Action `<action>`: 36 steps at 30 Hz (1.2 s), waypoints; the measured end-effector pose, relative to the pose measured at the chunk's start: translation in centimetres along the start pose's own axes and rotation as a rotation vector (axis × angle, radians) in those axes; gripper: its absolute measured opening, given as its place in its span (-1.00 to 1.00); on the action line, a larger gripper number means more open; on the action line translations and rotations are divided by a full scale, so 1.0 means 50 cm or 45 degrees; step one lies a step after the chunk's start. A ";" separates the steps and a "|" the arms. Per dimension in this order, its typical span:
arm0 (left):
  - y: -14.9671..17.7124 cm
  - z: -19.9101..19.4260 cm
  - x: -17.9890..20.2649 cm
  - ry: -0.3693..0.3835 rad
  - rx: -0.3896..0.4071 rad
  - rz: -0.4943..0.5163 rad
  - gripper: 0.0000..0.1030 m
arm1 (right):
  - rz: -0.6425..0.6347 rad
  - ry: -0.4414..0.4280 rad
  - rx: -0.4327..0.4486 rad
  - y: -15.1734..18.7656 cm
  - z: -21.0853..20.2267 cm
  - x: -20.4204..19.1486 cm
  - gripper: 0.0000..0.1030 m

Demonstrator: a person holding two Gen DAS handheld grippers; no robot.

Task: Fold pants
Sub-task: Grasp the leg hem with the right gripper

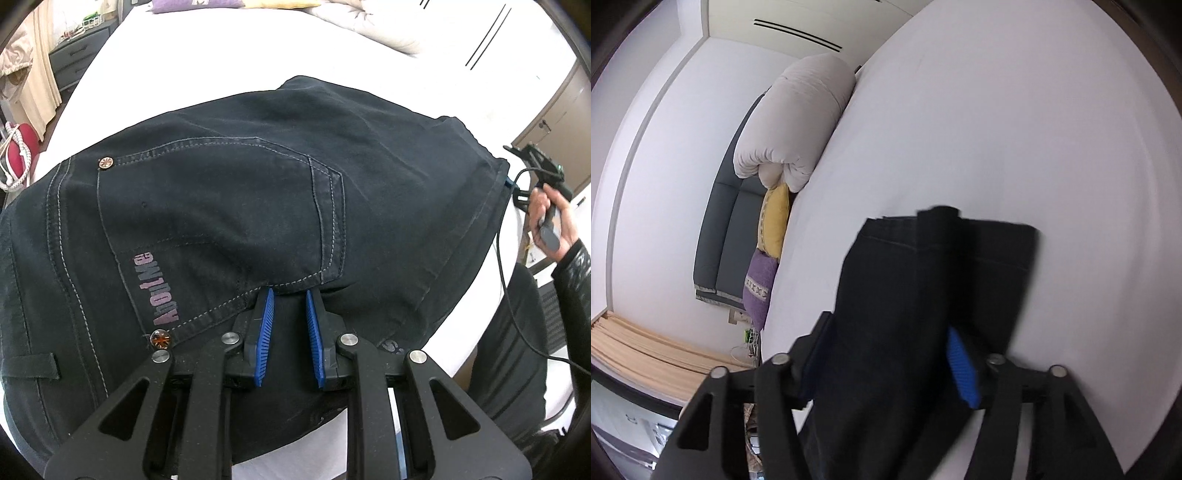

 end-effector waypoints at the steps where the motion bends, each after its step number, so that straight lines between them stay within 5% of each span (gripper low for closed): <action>1: 0.000 0.000 0.002 -0.005 0.000 -0.002 -0.65 | 0.039 0.008 0.004 -0.009 0.006 0.001 0.23; 4: -0.001 -0.001 0.006 -0.013 -0.002 -0.007 -0.65 | 0.109 0.025 0.018 -0.017 0.016 -0.007 0.02; 5: -0.001 0.000 0.007 -0.016 -0.003 -0.006 -0.65 | 0.085 0.056 0.013 -0.021 0.026 -0.013 -0.39; 7: -0.001 -0.001 0.005 -0.018 -0.005 -0.004 -0.65 | 0.070 0.129 0.001 -0.023 0.031 -0.009 -0.88; 15: -0.001 -0.004 0.003 -0.012 -0.014 0.006 -0.65 | 0.121 0.111 0.055 -0.027 -0.049 0.050 -0.94; 24: 0.025 -0.029 -0.002 0.022 0.000 -0.005 -0.65 | 0.106 0.141 -0.005 -0.053 -0.028 0.065 -1.00; 28: 0.036 -0.045 -0.004 0.018 0.025 -0.009 -0.65 | 0.098 0.090 -0.009 -0.051 -0.068 0.056 -0.70; 31: 0.051 -0.056 -0.014 0.039 0.067 -0.035 -0.65 | 0.002 0.192 0.124 -0.034 -0.134 0.041 0.33; 33: 0.054 -0.055 -0.014 0.051 0.088 -0.062 -0.65 | -0.023 0.149 0.123 0.005 -0.169 0.022 0.36; 36: 0.054 -0.056 -0.012 0.038 0.092 -0.050 -0.65 | -0.103 -0.010 -0.156 0.138 -0.164 -0.027 0.27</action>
Point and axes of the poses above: each gripper's, at about its wrist camera, not at the fingertips, and z roughly the way its jaws point, x to its right, y to its underside, the point moved 7 cm from there along z, roughly the way its jaws point, and after that the axes turned 11 degrees about z, right-handed, at the moved point
